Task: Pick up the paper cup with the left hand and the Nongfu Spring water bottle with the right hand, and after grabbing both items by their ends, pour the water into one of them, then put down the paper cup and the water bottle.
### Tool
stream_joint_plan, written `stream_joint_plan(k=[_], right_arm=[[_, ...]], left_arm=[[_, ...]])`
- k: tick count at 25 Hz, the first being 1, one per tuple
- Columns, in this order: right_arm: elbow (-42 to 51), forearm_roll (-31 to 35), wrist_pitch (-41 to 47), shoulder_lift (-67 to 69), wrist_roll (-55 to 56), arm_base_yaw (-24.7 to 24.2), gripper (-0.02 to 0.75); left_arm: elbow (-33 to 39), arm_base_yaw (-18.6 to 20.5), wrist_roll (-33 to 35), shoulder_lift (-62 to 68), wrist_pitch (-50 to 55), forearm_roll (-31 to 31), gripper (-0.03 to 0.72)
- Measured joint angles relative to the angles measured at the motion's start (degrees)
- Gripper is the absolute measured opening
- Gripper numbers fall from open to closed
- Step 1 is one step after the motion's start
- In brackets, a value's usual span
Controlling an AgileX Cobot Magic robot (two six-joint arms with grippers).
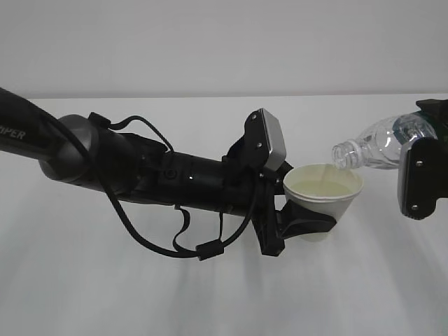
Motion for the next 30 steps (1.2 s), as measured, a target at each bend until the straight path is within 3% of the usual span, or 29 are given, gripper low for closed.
stream_joint_plan(k=[14,30], right_arm=[[0.0,0.0,1.3,0.0,2.8,0.0,0.430],[0.8,0.6,1.4,0.0,21.7,0.0,0.430]], left_arm=[[0.0,0.0,0.0,0.0,0.0,0.1,0.412],[0.0,0.0,0.0,0.0,0.0,-1.4,0.412]])
